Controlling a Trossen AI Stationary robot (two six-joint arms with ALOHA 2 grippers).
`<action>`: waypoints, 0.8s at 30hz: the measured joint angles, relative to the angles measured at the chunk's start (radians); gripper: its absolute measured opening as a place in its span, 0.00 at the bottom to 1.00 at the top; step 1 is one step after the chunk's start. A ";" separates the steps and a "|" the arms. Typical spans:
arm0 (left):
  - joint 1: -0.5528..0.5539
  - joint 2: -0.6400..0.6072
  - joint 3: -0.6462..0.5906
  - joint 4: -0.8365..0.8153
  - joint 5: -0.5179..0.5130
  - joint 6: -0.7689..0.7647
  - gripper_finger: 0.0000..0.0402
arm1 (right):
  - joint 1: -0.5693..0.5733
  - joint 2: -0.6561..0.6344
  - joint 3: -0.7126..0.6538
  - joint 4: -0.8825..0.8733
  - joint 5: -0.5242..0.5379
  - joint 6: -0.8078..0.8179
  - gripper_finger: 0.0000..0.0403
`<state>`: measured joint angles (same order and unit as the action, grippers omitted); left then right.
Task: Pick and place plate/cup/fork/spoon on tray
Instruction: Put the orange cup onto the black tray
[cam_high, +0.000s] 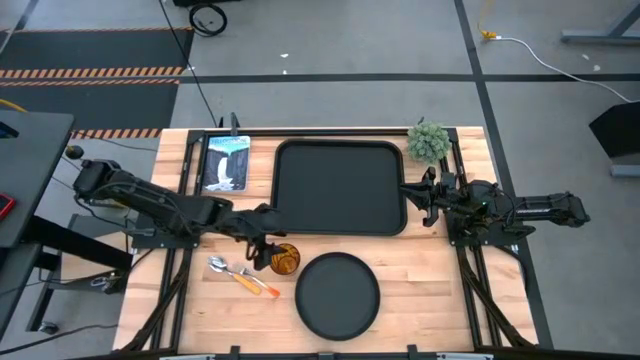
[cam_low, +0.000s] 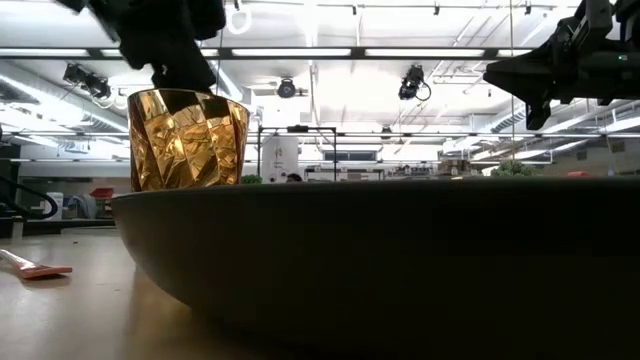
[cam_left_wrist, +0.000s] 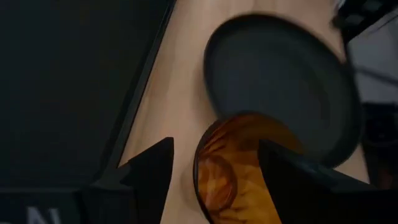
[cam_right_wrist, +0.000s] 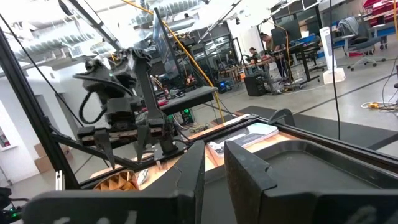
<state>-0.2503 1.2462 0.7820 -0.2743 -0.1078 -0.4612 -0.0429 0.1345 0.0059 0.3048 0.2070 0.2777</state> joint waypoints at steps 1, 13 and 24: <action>0.003 0.021 0.036 -0.043 0.000 0.000 0.59 | 0.000 0.000 0.000 0.000 0.000 0.000 0.17; 0.054 0.278 0.346 -0.368 0.090 0.081 0.52 | 0.000 0.000 0.000 0.000 0.000 0.000 0.17; 0.075 0.359 0.388 -0.465 0.186 0.121 0.48 | 0.000 0.000 0.000 0.000 0.000 0.000 0.17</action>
<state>-0.1757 1.6051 1.1702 -0.7394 0.0784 -0.3401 -0.0429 0.1345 0.0059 0.3050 0.2070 0.2777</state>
